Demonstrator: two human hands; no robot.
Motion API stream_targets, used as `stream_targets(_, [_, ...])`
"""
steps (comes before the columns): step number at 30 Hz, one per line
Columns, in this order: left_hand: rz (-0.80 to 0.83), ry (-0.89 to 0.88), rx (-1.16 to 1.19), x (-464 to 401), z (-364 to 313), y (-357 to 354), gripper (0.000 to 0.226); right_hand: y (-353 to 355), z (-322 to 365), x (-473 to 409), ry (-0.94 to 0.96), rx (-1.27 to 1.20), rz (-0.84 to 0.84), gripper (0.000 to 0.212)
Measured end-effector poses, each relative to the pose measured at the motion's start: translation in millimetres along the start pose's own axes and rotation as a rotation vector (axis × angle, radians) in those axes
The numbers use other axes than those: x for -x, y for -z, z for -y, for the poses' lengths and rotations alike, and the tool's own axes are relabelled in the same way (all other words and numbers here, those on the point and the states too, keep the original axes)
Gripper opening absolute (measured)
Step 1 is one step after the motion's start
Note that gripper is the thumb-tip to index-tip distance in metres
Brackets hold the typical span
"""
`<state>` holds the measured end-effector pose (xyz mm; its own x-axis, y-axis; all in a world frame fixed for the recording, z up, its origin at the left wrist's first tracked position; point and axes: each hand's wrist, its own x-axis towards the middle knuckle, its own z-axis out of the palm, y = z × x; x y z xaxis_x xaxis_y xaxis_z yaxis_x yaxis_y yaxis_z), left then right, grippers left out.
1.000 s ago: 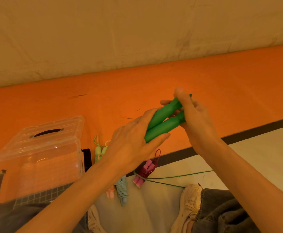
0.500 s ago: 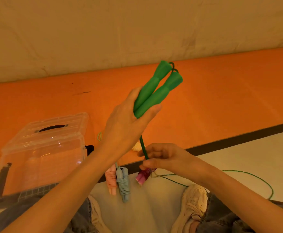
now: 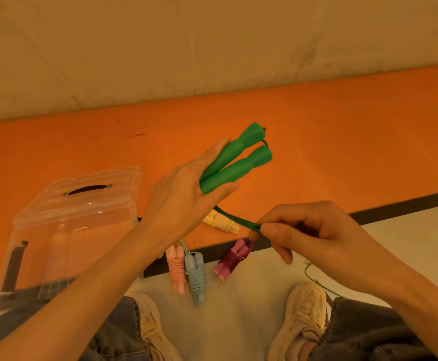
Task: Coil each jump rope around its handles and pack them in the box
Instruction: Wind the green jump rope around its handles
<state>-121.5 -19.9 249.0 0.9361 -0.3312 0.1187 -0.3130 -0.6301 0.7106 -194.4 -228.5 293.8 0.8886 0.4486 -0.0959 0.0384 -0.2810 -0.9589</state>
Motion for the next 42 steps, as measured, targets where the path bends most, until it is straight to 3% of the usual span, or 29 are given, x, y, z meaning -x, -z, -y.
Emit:
stream_targets(7, [0.160,0.002,-0.042,4,-11,-1,0.067,11,0,-4,0.052,-0.003,-0.027,0.016])
stream_targets(13, [0.243,-0.008,0.044,4,-12,-3,0.065,14,-6,-8,0.115,0.022,-0.076,0.024])
stream_targets(28, [0.313,0.017,0.145,1,-11,4,0.087,16,-16,-16,0.130,0.078,-0.144,0.023])
stream_targets(33, [0.322,-0.035,-0.165,6,-11,2,0.102,15,-19,-15,0.083,0.062,-0.127,0.028])
stream_targets(37, [0.343,-0.114,-0.506,10,-11,-10,0.085,15,-14,-16,0.089,0.240,-0.167,0.026])
stream_targets(42, [0.254,-0.113,-0.623,10,2,-7,0.082,29,-2,-11,0.000,0.424,-0.241,0.024])
